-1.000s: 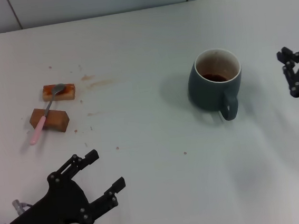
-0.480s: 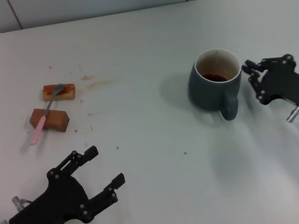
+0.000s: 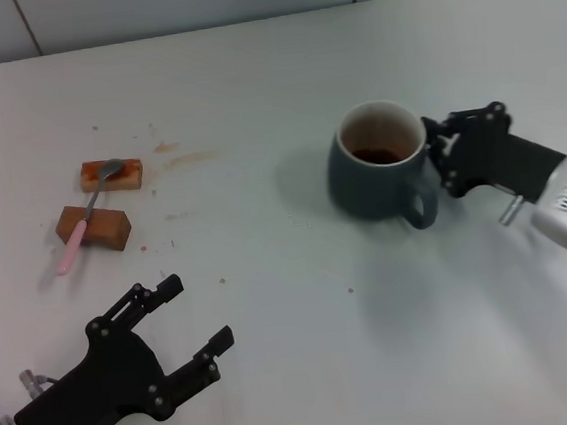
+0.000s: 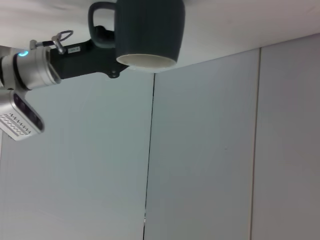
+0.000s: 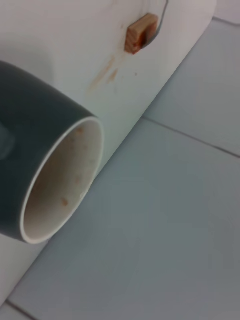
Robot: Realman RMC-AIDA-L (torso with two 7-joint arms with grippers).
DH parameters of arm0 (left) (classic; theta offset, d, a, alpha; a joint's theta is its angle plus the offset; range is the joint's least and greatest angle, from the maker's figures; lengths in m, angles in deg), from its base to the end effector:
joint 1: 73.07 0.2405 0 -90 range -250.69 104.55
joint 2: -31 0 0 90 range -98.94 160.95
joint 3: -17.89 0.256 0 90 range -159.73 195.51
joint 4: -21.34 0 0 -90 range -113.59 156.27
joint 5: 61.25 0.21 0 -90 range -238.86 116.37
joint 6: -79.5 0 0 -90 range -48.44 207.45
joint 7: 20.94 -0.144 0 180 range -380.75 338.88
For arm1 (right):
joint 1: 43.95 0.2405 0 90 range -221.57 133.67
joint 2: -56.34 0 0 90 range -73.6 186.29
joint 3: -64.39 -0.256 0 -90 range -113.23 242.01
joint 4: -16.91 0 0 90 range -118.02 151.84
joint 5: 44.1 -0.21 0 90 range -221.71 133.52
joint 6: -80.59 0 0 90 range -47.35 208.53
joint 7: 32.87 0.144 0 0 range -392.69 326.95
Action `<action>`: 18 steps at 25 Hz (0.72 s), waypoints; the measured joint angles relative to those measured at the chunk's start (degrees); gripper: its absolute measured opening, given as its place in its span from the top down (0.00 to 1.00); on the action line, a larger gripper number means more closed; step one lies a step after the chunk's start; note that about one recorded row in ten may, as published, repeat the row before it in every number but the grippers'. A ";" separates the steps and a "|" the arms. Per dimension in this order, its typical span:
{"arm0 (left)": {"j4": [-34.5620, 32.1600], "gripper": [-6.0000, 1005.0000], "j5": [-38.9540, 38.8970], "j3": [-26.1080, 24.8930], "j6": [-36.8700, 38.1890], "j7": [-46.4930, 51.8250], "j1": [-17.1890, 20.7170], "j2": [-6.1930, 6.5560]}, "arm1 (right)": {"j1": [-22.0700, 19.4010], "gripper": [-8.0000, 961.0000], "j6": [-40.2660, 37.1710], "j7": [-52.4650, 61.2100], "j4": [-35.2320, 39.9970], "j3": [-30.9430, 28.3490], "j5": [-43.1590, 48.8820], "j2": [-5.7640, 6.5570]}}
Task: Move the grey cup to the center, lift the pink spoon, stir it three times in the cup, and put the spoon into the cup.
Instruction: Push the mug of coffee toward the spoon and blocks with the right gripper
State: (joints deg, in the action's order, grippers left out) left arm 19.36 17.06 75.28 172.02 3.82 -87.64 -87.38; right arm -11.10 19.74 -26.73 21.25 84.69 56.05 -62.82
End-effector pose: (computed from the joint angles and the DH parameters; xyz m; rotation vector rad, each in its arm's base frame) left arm -0.3181 0.1926 -0.0647 -2.3849 -0.3963 -0.9562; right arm 0.3132 0.3401 -0.0594 -2.2304 0.0254 0.3157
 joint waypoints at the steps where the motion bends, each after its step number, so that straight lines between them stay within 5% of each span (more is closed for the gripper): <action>1: -0.02 0.20 0.00 0.00 0.01 0.01 0.05 0.01 | 0.73 0.92 0.67 0.03 -0.92 0.01 -0.02 -0.02; 18: -0.14 0.20 0.00 0.01 0.29 0.03 0.35 0.09 | 12.43 0.92 7.24 0.20 -10.90 -1.50 -0.29 -0.46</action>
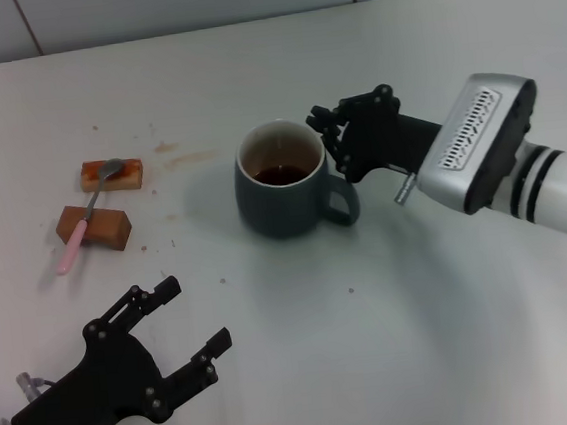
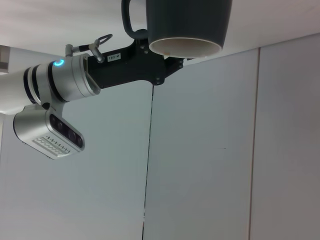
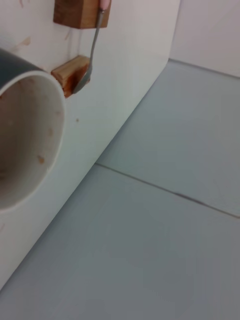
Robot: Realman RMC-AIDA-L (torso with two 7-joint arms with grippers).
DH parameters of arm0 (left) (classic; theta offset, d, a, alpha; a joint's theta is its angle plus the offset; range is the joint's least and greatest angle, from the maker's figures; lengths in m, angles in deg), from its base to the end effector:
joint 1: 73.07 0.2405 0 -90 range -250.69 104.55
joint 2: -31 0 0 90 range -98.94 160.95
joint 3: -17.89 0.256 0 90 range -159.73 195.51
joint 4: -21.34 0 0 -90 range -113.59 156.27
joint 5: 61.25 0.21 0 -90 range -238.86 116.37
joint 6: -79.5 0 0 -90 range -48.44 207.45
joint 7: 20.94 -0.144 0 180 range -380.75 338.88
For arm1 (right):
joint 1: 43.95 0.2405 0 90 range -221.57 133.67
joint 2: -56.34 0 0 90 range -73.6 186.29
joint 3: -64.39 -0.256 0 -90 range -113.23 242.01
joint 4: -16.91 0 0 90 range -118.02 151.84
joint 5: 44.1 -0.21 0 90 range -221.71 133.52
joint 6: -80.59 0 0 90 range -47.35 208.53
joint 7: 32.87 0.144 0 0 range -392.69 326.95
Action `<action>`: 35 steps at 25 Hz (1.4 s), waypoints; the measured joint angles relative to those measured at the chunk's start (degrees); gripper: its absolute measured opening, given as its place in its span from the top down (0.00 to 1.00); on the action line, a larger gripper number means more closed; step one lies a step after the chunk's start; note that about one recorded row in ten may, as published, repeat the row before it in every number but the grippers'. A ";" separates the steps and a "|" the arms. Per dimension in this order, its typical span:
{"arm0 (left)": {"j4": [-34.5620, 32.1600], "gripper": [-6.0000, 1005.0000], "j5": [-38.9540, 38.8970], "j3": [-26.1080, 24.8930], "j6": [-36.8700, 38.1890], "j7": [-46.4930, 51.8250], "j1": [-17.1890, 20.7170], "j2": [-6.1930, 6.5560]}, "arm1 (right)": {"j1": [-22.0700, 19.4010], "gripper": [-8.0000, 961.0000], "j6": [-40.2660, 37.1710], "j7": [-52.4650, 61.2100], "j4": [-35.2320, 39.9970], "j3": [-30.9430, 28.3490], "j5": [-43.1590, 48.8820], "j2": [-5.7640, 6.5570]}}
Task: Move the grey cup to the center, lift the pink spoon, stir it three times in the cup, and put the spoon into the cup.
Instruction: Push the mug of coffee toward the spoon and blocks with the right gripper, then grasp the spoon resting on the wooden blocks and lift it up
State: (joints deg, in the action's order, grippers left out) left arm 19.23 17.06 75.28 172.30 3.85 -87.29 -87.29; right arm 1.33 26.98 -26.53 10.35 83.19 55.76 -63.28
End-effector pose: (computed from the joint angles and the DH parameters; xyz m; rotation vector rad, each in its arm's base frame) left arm -0.3191 0.1910 -0.0636 -2.3820 -0.3977 -0.9574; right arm 0.2398 0.3713 -0.1060 -2.3483 0.0243 0.4194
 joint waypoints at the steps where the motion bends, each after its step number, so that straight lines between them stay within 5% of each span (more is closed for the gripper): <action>1: 0.00 0.20 0.00 0.00 0.03 0.00 0.06 0.00 | 0.00 0.92 0.00 0.00 0.00 0.00 0.00 0.00; 9: 0.00 0.20 0.00 0.00 0.11 -0.01 0.07 -0.17 | -0.36 0.92 -0.42 0.11 -0.18 -0.21 -0.18 0.00; 17: 0.44 0.20 -0.03 -1.37 0.83 -0.41 0.30 -0.18 | -11.44 0.92 -19.56 1.35 4.37 -13.31 -1.00 0.53; 22: 0.45 0.20 -0.06 -1.52 1.24 -0.26 -0.12 -0.18 | -19.44 0.92 -39.55 16.58 13.92 -5.95 5.36 0.82; 30: 0.58 0.20 0.26 -1.12 1.48 -0.59 0.17 -0.20 | -24.74 0.92 -47.62 32.64 25.50 5.02 17.02 0.81; 35: 0.61 0.20 0.29 -0.93 1.39 -0.59 0.20 -0.24 | -24.64 0.92 -46.27 36.29 27.16 5.33 24.36 0.80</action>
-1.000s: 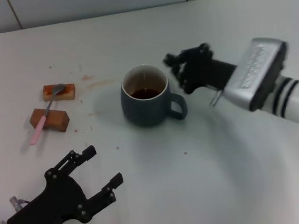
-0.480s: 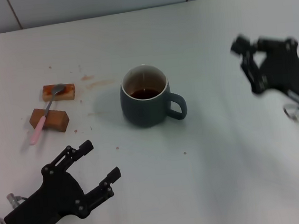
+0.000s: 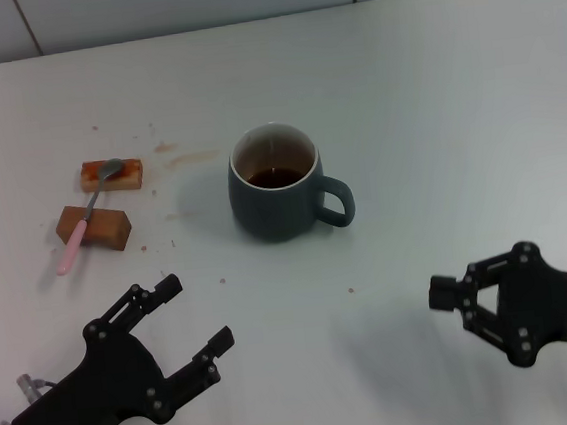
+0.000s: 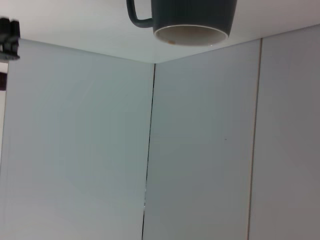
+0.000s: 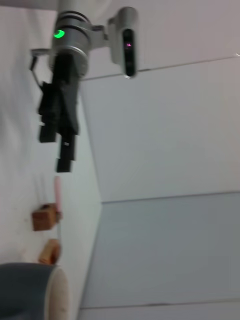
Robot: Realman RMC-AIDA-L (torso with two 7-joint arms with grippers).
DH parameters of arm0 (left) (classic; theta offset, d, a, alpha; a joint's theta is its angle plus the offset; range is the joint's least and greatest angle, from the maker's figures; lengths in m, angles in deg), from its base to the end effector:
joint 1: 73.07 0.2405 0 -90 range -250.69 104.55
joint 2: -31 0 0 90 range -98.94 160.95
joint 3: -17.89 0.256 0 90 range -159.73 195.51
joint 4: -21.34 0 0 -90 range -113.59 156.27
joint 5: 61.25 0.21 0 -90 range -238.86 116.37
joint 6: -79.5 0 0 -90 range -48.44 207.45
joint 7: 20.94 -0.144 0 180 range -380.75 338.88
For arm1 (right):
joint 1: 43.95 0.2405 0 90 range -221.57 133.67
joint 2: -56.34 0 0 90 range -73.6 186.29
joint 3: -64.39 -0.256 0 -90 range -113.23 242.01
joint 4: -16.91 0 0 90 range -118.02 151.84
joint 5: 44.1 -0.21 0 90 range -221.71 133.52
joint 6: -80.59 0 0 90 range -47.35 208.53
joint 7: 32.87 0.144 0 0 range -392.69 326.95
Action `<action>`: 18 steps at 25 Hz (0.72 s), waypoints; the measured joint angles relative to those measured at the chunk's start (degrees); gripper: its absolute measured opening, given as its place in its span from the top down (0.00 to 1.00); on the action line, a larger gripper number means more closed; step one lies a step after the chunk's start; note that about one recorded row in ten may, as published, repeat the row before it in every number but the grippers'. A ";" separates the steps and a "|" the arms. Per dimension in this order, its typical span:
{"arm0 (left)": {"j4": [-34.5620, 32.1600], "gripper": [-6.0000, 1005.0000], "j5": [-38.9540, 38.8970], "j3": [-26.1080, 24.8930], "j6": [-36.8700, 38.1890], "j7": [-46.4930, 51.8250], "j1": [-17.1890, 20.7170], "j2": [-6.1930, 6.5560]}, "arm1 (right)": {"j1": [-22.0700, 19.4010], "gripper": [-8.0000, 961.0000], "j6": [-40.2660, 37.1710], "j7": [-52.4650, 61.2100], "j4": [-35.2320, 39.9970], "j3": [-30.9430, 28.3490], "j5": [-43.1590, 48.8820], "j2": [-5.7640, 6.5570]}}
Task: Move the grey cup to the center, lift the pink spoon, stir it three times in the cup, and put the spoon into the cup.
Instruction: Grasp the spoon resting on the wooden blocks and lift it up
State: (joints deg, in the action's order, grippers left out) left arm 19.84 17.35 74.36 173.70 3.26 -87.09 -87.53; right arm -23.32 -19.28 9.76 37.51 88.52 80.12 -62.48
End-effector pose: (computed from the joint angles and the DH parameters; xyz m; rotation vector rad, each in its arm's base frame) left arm -0.3161 0.1880 -0.0634 -2.3643 -0.3944 -0.9882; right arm 0.3133 0.2282 -0.0297 -2.6926 0.3206 0.8805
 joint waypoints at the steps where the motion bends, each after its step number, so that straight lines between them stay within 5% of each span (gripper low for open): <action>1: 0.00 0.20 0.00 0.00 0.00 0.00 0.00 0.00 | 0.01 0.92 0.49 0.02 0.06 0.09 0.52 -0.01; 18: 0.07 0.20 -0.03 0.05 0.29 0.12 0.28 0.04 | -1.17 0.91 3.56 -2.85 -0.29 -0.05 1.92 -0.23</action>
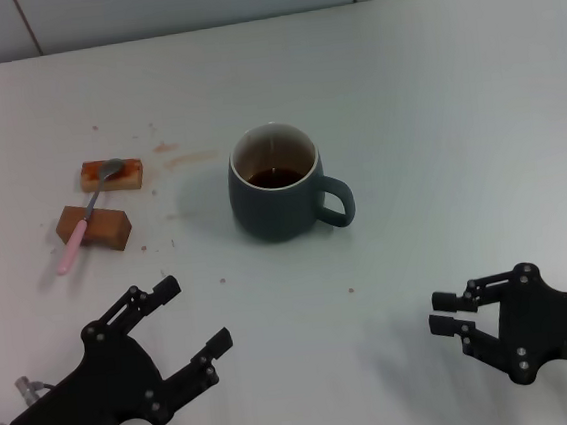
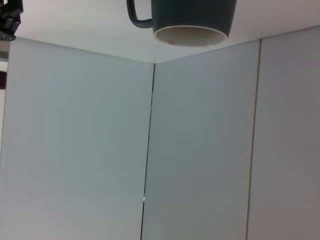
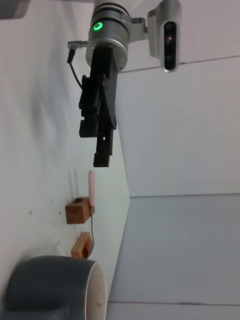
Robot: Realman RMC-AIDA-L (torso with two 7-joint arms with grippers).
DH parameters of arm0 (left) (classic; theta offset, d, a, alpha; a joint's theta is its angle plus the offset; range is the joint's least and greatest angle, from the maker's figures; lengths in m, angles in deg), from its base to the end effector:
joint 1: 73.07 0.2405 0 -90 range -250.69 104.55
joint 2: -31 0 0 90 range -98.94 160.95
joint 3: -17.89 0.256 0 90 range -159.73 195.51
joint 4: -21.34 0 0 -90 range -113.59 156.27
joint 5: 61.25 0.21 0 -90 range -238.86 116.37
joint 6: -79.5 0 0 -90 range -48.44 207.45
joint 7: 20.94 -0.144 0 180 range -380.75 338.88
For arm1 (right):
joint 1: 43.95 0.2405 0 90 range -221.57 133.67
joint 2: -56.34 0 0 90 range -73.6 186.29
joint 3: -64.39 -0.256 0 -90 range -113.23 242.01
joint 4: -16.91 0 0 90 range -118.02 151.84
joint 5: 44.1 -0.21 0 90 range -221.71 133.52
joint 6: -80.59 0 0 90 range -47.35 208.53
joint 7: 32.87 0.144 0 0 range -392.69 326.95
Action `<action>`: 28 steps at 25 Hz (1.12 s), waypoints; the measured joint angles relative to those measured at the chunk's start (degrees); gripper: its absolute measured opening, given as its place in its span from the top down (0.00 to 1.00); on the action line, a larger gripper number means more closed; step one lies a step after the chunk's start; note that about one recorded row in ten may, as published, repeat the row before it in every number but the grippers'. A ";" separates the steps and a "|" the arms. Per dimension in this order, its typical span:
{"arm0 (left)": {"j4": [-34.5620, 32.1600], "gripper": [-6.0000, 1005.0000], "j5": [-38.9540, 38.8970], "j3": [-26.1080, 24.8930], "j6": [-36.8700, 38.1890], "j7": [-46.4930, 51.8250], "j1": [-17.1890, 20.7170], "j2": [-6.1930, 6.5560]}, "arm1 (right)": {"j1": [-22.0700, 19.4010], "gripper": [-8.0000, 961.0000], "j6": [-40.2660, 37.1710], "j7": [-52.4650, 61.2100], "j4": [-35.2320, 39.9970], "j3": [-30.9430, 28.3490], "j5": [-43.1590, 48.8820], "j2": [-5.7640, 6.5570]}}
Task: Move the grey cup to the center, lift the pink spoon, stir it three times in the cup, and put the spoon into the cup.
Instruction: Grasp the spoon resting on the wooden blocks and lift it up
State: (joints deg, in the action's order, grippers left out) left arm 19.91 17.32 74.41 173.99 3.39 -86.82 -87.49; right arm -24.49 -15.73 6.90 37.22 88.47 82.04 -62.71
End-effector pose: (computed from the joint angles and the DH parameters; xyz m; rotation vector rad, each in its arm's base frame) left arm -0.3166 0.1861 -0.0630 -2.3620 -0.4011 -0.9927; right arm 0.3252 0.2217 -0.0371 -2.7011 0.3126 0.7759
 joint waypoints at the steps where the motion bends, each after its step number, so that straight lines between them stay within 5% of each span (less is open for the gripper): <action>1: 0.01 0.20 0.00 0.00 0.00 0.01 0.02 -0.02 | -0.11 0.90 -0.03 -0.09 0.03 -0.16 -0.17 -0.04; 9: 0.07 0.20 0.02 0.00 0.09 0.34 0.04 -0.06 | -0.75 0.70 0.36 -4.11 -0.68 -1.00 -0.86 -0.15; 12: 0.19 0.20 0.07 0.00 0.09 0.28 0.04 -0.07 | -0.72 0.50 0.36 -4.12 -0.70 -0.99 -0.88 -0.14; 17: 0.20 0.20 0.09 0.00 0.09 0.00 0.04 -0.10 | -0.39 0.33 0.36 -4.05 -0.73 -0.97 -0.90 -0.12; 24: 0.21 0.20 -0.25 -0.14 0.32 -0.19 -0.07 -0.17 | -0.11 0.33 0.48 -3.86 -0.80 -0.97 -0.90 -0.12; 28: 2.39 0.20 -1.78 -9.91 4.82 6.11 -0.11 -0.14 | 0.12 0.33 0.76 -3.88 -0.81 -0.96 -0.90 -0.12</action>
State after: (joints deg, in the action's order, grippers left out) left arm 22.30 15.55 64.50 178.81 9.50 -86.93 -87.63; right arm -24.37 -14.97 3.02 36.41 87.51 81.14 -62.83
